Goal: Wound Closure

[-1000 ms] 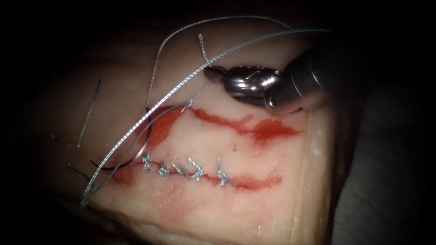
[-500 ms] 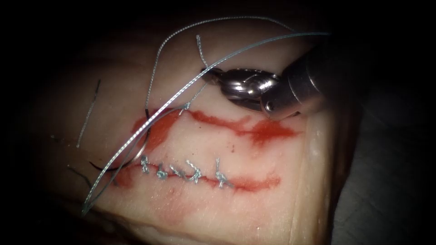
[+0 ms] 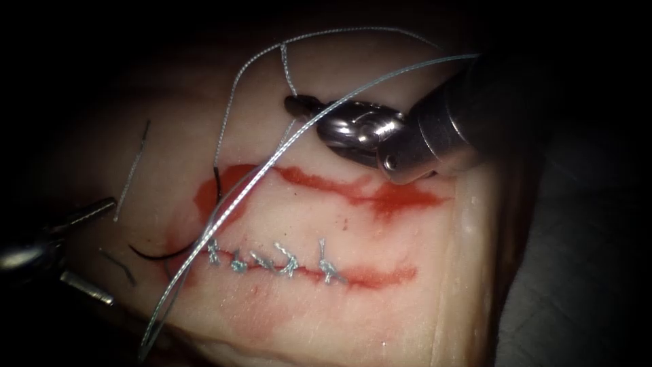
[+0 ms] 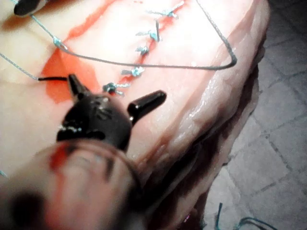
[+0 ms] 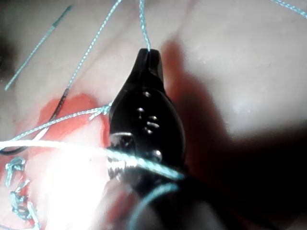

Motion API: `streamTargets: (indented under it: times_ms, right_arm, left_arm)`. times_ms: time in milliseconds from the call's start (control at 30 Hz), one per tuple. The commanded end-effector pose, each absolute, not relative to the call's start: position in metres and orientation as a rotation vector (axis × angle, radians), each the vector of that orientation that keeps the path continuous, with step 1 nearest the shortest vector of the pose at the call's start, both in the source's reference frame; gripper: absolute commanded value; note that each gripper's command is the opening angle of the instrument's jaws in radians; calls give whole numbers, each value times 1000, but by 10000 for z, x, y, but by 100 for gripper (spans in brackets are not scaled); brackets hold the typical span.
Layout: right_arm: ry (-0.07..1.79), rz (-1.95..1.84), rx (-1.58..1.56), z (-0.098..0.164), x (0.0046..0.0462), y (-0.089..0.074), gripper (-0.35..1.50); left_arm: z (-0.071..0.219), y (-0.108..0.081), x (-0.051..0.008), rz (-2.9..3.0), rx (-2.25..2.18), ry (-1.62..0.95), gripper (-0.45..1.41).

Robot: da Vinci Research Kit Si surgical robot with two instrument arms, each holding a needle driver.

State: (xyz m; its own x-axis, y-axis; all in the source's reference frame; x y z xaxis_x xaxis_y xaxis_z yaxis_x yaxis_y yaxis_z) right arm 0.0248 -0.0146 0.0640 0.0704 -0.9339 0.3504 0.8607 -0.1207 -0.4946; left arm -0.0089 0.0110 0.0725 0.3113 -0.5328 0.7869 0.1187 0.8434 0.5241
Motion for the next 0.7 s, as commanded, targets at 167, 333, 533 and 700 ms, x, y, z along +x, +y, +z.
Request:
streamTargets:
  times_ms: [167,333,533,700]
  right_arm:
    - [134,-1532,-721,643,258,-141,-35]
    - [134,-1527,-732,642,258,-139,-35]
    - [138,-1518,-741,638,257,-133,-35]
    - [138,-1518,-741,638,257,-132,-35]
  left_arm:
    - [731,102,-87,-309,432,-1199,67]
    - [730,89,-84,-54,457,-1164,67]
    - [727,72,-105,68,475,-1208,67]
    - [726,73,-121,142,412,-1274,69]
